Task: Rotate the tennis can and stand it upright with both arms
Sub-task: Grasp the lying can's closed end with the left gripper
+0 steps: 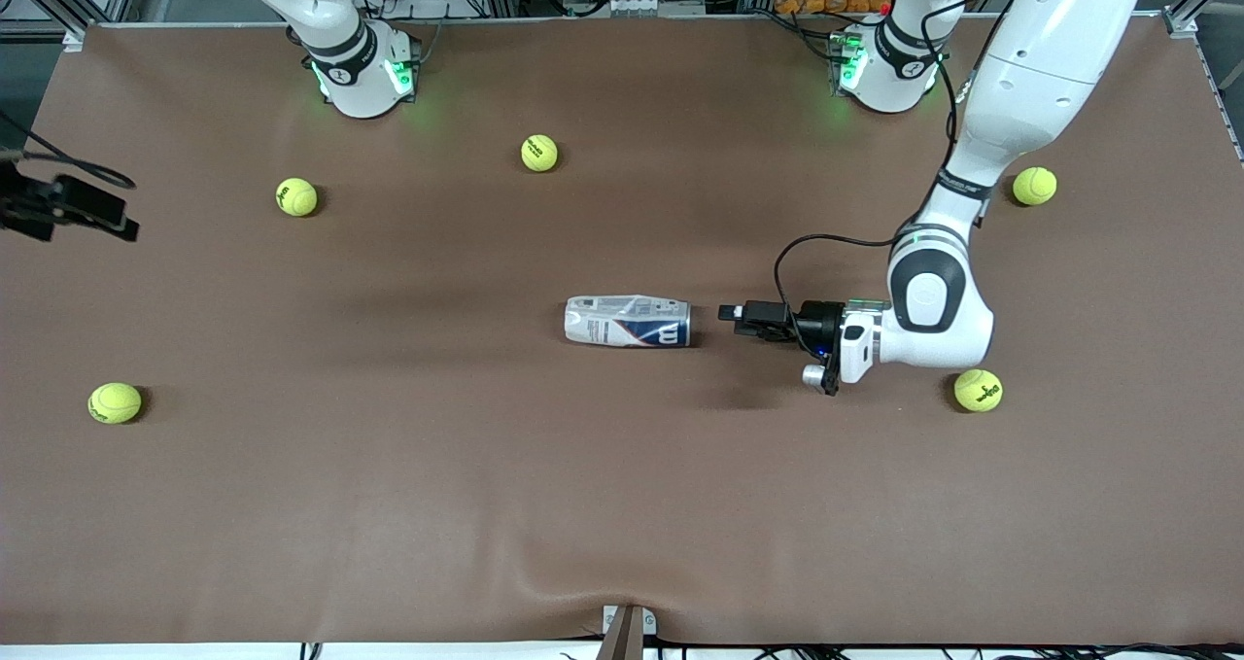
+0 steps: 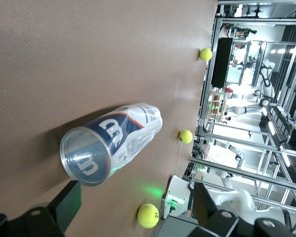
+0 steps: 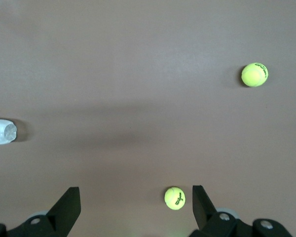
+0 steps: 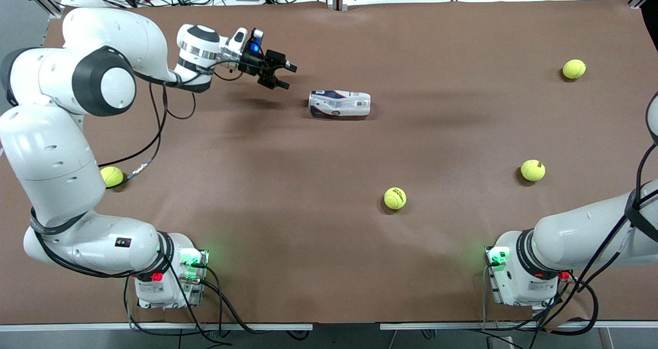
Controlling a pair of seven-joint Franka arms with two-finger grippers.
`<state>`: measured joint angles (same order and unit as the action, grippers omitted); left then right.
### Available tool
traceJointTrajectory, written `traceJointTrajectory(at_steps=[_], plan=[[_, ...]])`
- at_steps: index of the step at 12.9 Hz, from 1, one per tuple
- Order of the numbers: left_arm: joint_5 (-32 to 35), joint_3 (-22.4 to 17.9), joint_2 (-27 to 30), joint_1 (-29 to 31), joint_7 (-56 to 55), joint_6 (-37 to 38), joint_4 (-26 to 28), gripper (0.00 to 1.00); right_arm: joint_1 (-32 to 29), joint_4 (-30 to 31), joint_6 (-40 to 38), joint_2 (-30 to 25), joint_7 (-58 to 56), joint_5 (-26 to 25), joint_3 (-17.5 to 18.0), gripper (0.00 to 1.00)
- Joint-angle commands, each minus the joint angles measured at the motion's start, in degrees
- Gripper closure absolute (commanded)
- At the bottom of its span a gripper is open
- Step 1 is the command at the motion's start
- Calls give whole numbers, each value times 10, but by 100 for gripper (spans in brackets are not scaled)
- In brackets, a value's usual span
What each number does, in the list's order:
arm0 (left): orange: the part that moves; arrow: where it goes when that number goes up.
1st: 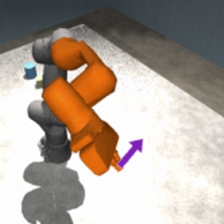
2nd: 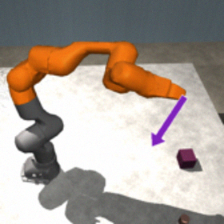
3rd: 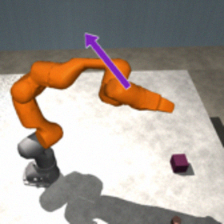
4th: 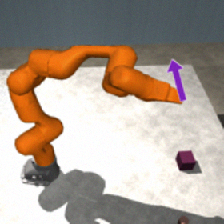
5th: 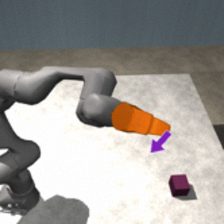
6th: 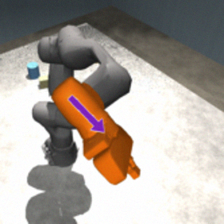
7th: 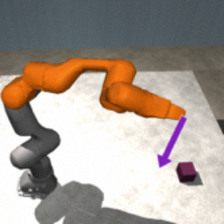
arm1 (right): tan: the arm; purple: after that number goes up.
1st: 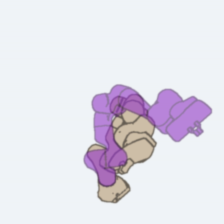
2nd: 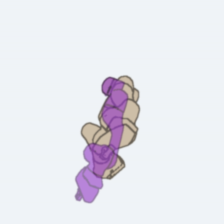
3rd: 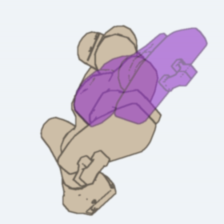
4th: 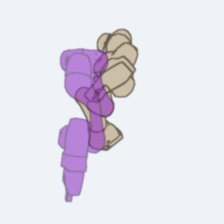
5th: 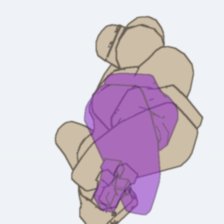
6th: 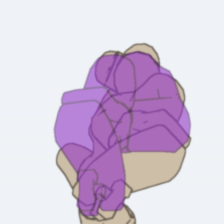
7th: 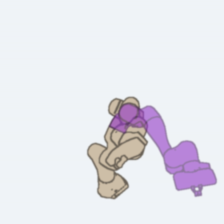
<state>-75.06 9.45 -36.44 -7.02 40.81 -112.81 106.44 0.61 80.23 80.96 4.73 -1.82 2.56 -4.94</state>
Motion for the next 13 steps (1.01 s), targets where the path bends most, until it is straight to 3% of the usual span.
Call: traceJointTrajectory(at_steps=[1,4,6,10,13], plan=[[-45,0,-6,-26,29,-34,8,0,-7,15,-8,-26,1,0,-1,0],[-55,0,-27,-46,60,-64,8,0,-5,13,-27,-43,9,-18,-1,0],[-67,0,-31,-49,65,-65,7,0,-4,5,-51,-45,77,-17,0,0],[-95,0,-39,-62,65,-65,-3,0,-6,-2,-41,-43,87,-18,0,0],[-135,-1,-50,-86,67,-78,-12,5,-7,-5,-44,-44,95,-17,-1,0]])
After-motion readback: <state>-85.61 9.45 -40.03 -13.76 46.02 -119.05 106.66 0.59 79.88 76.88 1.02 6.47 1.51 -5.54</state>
